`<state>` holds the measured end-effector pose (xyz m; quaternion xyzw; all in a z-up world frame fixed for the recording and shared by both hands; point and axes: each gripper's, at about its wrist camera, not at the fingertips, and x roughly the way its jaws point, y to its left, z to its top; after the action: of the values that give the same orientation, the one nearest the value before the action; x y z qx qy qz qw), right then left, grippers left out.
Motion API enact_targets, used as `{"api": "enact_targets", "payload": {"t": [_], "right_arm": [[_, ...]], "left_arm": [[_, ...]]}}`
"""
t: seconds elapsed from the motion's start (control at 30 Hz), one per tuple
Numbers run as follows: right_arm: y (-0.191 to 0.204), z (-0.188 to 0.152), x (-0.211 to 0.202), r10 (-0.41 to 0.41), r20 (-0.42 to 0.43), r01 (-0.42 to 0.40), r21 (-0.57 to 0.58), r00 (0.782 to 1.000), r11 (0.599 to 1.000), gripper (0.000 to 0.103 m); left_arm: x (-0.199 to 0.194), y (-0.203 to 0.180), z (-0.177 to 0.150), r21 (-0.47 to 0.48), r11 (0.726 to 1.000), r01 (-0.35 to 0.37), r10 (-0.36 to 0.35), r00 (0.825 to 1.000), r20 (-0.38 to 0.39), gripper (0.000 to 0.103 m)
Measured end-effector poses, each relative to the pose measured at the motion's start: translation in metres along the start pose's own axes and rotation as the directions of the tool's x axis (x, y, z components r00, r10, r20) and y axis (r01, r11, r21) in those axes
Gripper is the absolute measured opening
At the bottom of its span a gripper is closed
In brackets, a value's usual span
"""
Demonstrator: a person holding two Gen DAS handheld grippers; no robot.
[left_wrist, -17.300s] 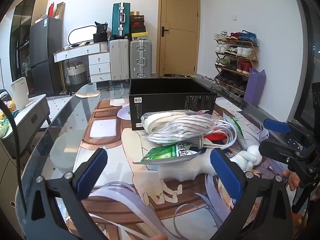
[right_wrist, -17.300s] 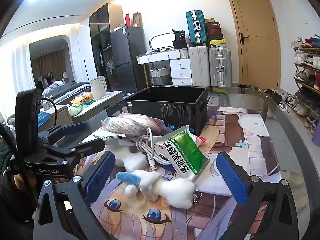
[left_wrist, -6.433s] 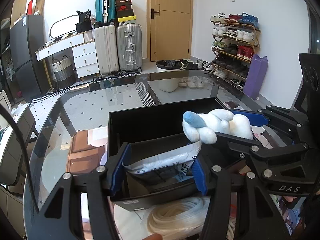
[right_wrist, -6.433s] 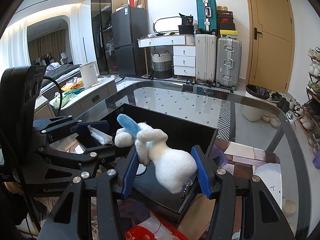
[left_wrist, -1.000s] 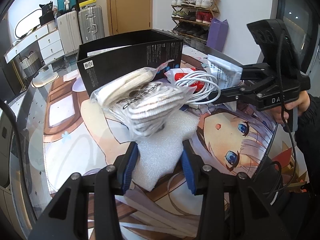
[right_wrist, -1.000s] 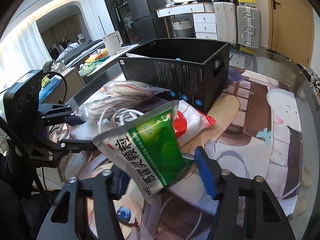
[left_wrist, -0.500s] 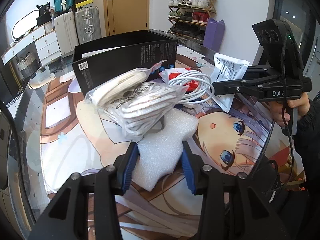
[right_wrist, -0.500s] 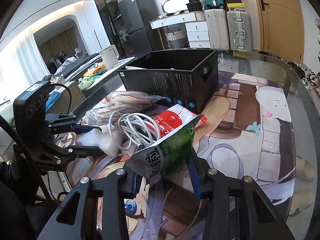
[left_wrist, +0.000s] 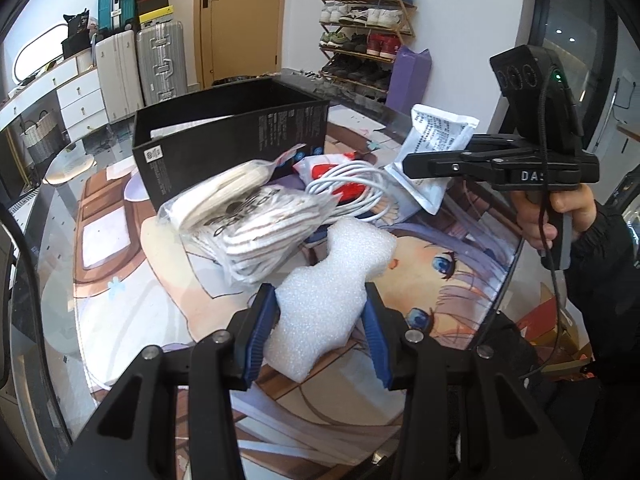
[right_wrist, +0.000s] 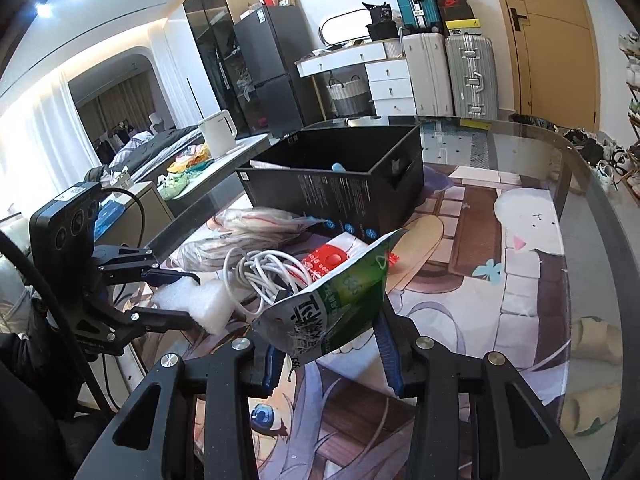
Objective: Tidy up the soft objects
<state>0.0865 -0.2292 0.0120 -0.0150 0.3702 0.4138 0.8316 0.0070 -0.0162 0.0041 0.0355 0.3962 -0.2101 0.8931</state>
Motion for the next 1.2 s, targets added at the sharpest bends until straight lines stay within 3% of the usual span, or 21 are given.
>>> {"api": "enact_targets", "payload": {"t": [0.3,0.57,1.2], "right_arm": [[0.003,0.005,-0.006,0.003,0.030,-0.003,-0.007,1.000,1.000,0.040],[0.006,0.010,-0.015,0.007,0.063,-0.006,-0.014,0.998,1.000,0.040],[0.023,0.034,-0.018,-0.008,0.119,0.013,-0.042,0.993,0.999,0.040]], "left_arm": [[-0.013,-0.012,0.001,0.022,0.999,0.027,-0.027,0.999,0.025,0.042],[-0.041,-0.020,0.012,0.017,1.000,0.000,-0.002,0.996,0.094,0.042],[-0.052,0.026,0.040,-0.168,0.984,-0.062,0.095,0.976,0.196,0.042]]}}
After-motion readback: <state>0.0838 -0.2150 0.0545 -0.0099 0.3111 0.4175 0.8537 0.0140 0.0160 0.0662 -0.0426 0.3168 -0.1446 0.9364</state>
